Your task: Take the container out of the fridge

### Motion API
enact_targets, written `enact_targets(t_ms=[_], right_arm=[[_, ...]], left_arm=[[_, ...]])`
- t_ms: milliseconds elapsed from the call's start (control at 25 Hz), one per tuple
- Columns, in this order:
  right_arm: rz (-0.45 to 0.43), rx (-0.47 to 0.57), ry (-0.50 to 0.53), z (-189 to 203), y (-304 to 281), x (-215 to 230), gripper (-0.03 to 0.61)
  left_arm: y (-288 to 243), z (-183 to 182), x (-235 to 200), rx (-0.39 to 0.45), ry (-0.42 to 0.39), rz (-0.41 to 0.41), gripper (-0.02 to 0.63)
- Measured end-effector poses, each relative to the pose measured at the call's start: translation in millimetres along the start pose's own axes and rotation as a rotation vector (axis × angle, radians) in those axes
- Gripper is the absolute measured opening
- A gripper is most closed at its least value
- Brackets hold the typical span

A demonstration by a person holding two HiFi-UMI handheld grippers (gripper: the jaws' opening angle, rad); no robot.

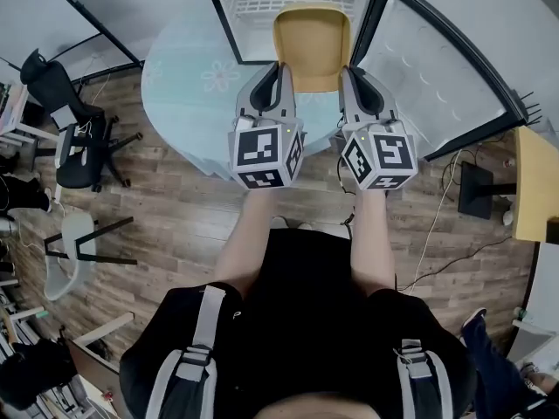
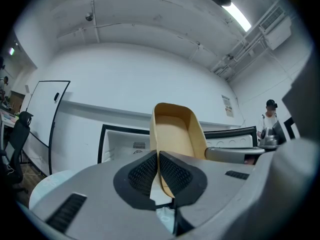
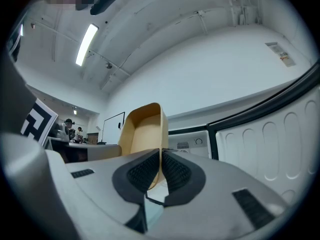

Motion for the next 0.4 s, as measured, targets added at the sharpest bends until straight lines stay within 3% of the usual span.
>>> enact_targets(t_ms=[400], right_arm=[[-0.024,-0.014,-0.016,6.7,-12.3,-7.9,0.021]], left_arm=[[2.5,3.0,-12.8,-0.019,0.010,-0.028,0.017]])
Point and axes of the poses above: the fingertips, and each gripper's own axes: y backward along the fingers, x to its right, z out of its underside, the point moved 10 cm from there along y, backward along the fingers, and after that the axes turned 2 degrees about y, right-handed, at the moved point
